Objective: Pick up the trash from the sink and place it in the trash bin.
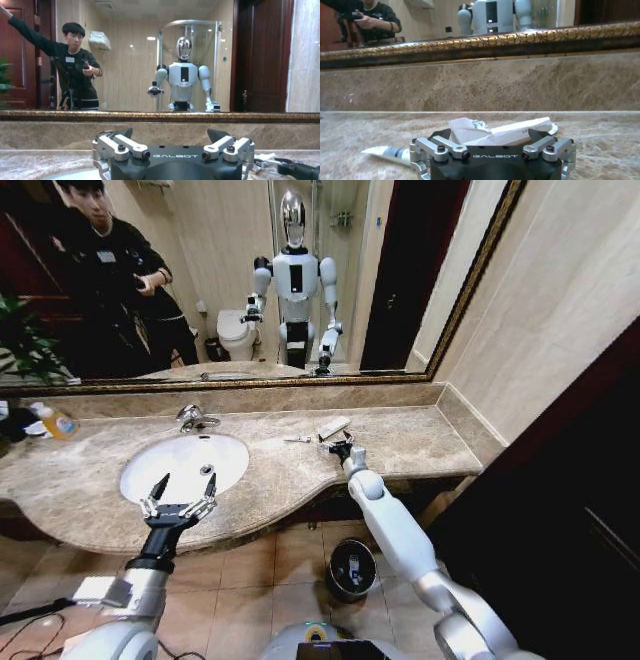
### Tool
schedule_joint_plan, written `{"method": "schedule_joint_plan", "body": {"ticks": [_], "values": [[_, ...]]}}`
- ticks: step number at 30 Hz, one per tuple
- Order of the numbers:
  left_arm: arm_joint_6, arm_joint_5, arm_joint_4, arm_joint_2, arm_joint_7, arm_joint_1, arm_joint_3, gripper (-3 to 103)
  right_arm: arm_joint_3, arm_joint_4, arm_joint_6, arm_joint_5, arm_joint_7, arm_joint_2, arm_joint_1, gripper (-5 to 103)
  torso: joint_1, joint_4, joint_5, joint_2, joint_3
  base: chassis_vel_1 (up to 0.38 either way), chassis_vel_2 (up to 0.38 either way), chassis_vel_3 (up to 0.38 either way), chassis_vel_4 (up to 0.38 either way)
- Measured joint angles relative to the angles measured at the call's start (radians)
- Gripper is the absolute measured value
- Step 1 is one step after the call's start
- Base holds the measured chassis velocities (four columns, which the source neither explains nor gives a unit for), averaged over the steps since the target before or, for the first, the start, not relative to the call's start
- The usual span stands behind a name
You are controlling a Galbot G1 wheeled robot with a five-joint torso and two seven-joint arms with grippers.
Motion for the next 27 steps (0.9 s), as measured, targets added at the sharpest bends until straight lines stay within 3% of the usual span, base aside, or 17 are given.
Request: {"method": "schedule_joint_plan", "body": {"ticks": [18,27], "values": [[0.0,0.0,0.0,0.0,0.0,0.0,0.0,100,-0.017,0.0,-0.108,0.124,0.037,0.016,0.035,100,0.0,0.0,0.0002,0.0,0.0,0.0,0.0,0.0,0.0],[0.0,0.0,0.0,0.0,0.0,0.0,0.0,100,-0.053,0.119,-0.138,0.158,0.117,-0.006,-0.004,100,0.0,-0.0002,0.0002,0.0,0.0,0.0,0.0,0.0,0.0]]}}
